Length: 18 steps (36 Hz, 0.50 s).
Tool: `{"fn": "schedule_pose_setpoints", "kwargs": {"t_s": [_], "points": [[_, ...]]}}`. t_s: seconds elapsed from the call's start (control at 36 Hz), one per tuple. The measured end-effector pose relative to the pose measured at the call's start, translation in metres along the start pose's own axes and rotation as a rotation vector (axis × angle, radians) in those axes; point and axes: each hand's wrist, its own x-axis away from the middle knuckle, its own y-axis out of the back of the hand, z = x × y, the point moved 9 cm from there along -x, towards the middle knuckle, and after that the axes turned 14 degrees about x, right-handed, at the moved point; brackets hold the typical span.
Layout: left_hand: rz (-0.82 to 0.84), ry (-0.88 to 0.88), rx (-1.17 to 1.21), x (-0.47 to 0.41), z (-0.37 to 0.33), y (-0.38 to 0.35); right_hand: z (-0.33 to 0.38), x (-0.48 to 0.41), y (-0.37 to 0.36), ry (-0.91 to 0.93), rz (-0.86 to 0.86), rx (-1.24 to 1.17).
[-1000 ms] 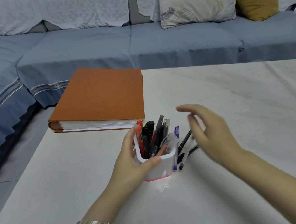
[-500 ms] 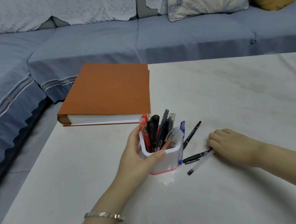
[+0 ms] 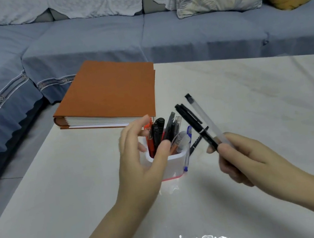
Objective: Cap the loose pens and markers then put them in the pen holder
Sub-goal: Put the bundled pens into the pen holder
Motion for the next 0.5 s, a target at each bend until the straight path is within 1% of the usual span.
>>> {"fn": "schedule_pose_setpoints", "kwargs": {"t_s": [0.06,0.08,0.19,0.25,0.31,0.39,0.44,0.5], "points": [[-0.001,0.115,0.273,-0.005,-0.001,-0.006,0.006,-0.005,-0.008,0.032,0.02,0.036],[-0.005,0.151,0.336,-0.008,-0.003,-0.008,0.008,-0.006,-0.012,0.051,0.032,0.072],[-0.085,0.259,0.359,-0.015,0.001,-0.002,0.012,-0.009,-0.028,0.062,0.142,0.148],[-0.137,0.278,0.341,-0.016,0.005,0.006,0.009,-0.011,-0.027,0.028,0.152,0.175],[-0.199,0.196,0.295,-0.021,-0.003,0.019,0.003,-0.014,-0.013,-0.011,0.074,0.244],[-0.29,-0.031,0.185,-0.027,-0.033,0.039,0.012,-0.012,0.015,0.017,-0.069,0.438],[-0.311,-0.151,0.108,-0.029,-0.049,0.045,0.026,-0.009,0.024,0.059,-0.085,0.516],[-0.27,-0.247,-0.029,-0.03,-0.058,0.042,0.034,-0.009,0.031,0.083,-0.094,0.615]]}}
